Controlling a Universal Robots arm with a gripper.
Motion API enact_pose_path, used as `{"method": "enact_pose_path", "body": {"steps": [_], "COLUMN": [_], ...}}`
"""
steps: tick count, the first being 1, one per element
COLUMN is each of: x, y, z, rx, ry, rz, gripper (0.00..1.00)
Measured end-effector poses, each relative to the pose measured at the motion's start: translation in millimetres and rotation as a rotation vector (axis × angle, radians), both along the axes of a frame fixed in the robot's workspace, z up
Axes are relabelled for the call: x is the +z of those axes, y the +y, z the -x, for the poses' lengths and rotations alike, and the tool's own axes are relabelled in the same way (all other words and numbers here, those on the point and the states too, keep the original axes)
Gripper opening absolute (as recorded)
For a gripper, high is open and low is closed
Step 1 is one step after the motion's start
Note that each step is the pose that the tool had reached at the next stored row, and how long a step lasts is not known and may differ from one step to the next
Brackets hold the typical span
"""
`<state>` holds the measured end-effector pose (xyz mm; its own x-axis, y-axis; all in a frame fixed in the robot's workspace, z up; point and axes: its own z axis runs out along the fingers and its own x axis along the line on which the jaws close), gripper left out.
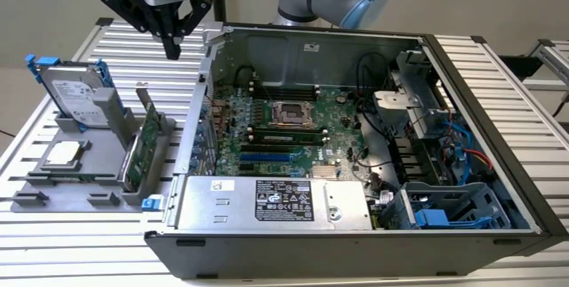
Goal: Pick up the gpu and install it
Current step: 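Reach for the gpu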
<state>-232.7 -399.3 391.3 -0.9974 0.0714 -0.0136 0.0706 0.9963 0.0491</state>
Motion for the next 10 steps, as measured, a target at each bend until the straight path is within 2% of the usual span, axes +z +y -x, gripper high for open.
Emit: {"method": "enact_pose_path", "body": {"steps": [10], "x": [0.0], "y": [0.0], "z": [4.9], "rx": [0.0], "ry": [0.0], "rz": [-0.0003], "gripper": [0.0]}}
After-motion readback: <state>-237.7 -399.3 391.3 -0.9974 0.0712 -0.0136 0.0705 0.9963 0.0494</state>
